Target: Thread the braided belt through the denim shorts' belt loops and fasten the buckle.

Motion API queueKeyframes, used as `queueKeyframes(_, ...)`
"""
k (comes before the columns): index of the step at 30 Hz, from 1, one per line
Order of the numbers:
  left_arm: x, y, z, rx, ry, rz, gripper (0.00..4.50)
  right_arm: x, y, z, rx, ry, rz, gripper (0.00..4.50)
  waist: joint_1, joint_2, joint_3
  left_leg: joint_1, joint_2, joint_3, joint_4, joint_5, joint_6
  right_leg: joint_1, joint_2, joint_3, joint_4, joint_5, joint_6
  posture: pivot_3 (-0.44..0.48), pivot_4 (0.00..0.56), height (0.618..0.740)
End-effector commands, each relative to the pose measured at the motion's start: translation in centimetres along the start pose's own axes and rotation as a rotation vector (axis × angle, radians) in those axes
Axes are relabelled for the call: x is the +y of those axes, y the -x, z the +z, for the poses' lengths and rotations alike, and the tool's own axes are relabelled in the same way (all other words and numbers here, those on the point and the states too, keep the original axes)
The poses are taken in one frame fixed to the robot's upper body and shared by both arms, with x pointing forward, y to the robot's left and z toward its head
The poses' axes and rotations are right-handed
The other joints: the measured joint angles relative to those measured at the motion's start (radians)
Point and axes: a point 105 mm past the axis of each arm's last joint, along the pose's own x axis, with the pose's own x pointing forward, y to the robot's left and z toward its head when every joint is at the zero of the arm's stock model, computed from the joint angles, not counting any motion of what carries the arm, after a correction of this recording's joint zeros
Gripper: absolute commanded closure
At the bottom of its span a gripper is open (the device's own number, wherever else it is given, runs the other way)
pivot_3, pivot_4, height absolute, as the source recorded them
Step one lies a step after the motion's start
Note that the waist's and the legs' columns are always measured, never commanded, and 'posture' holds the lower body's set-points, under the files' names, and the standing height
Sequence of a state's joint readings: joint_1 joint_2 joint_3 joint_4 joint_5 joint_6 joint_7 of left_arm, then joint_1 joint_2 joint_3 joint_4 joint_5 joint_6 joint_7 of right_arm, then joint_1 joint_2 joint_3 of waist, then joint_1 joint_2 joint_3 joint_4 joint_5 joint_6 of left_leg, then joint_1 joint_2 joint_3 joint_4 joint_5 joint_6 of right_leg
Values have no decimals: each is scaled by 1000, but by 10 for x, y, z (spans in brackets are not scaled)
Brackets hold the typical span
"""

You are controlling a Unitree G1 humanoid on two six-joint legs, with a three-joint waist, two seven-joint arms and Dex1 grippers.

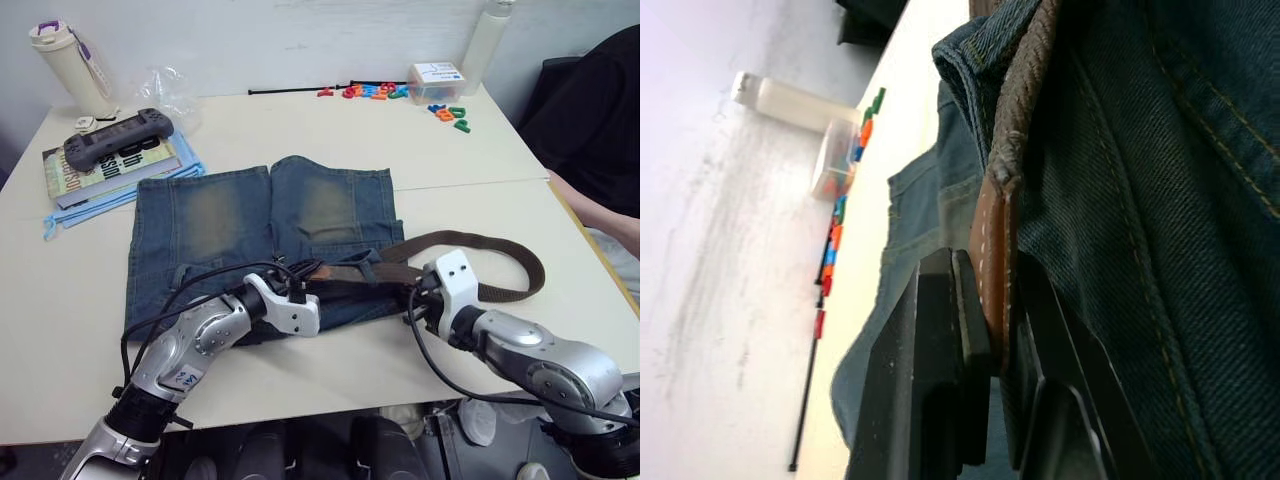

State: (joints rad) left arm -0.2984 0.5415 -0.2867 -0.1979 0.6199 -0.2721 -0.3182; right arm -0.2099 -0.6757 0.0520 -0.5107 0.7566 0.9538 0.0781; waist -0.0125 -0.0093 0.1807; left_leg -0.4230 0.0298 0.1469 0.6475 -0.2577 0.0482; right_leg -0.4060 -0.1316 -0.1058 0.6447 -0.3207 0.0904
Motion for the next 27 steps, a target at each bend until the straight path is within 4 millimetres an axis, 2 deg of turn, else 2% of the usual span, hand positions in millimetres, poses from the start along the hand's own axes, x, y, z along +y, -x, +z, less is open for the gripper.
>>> queueKeyframes(1, 7, 11, -17, 90, -30, 17, 4500, -74, 20, 16, -26, 55, -309, 4470, 9, 0, 0, 0, 0, 0, 0, 0, 0, 0, 0, 0, 0, 0, 0, 0, 150, 717)
queueKeyframes(4, 10, 13, -23, 129, -35, 27, 4500, -96, 25, 21, -24, 77, -369, 4470, 22, 0, 0, -1, -1, 0, 0, 0, 1, 0, -1, -1, 0, 0, 0, 0, 150, 717)
queueKeyframes(7, 12, 14, -26, 152, -38, 33, 4500, -105, 26, 24, -24, 84, -387, 4470, 27, 0, 0, -1, -1, 1, 0, 1, -1, 0, -1, -1, -1, 0, 0, 0, 150, 717)
queueKeyframes(20, 14, 7, -16, 116, -31, 54, 4500, -117, 26, 34, -53, 73, -460, 4470, 27, 0, 0, -1, -1, 1, 0, 1, -2, 0, -1, -1, -1, 0, 1, 0, 150, 717)
queueKeyframes(22, 15, 5, -16, 112, -26, 56, 4500, -111, 27, 36, -69, 64, -428, 4470, 29, 0, 0, -1, -1, 1, 0, 1, -2, 0, -1, -1, -1, 0, 1, 0, 150, 717)
queueKeyframes(26, 16, 1, -15, 107, -21, 60, 4500, -94, 33, 39, -93, -35, -339, 2961, 32, 0, 0, -1, -1, 1, 1, 1, -2, -1, -1, -1, -1, 0, 1, 0, 150, 717)
queueKeyframes(27, 15, 0, -15, 105, -20, 60, 4500, -91, 37, 43, -110, -70, -316, 2405, 32, 0, 0, -1, -1, 1, 0, 1, -2, 0, 0, -1, -1, 0, 1, 0, 150, 717)
